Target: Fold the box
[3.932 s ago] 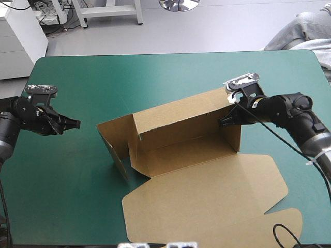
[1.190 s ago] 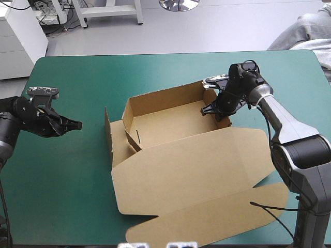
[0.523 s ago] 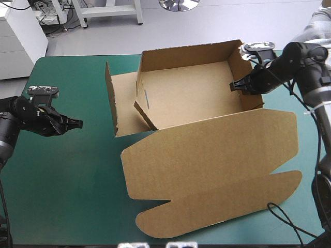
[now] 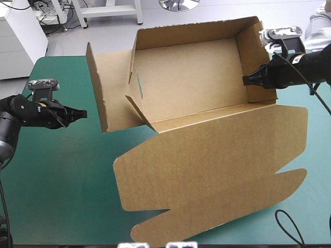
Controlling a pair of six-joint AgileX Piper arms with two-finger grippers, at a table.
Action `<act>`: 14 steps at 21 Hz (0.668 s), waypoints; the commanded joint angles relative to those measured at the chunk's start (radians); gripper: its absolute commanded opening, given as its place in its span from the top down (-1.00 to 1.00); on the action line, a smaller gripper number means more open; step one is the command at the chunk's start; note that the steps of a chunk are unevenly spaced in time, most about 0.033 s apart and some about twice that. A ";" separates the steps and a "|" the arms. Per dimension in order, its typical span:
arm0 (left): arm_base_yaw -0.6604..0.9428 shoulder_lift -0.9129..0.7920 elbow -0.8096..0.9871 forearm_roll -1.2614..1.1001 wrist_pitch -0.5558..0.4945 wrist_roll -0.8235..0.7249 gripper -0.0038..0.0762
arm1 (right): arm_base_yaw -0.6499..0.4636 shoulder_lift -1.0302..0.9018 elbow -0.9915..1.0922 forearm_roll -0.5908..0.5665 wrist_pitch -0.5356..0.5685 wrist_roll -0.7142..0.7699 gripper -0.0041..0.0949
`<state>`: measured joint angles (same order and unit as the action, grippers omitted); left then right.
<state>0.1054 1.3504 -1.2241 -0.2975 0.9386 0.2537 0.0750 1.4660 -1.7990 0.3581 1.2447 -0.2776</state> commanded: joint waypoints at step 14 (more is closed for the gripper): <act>0.001 -0.033 -0.025 -0.953 0.228 0.575 0.89 | 0.001 -0.044 0.038 0.059 0.008 -0.028 0.96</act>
<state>0.1054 1.3495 -1.2241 -1.0965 1.0982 0.7922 0.0763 1.4628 -1.7374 0.3732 1.2447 -0.3066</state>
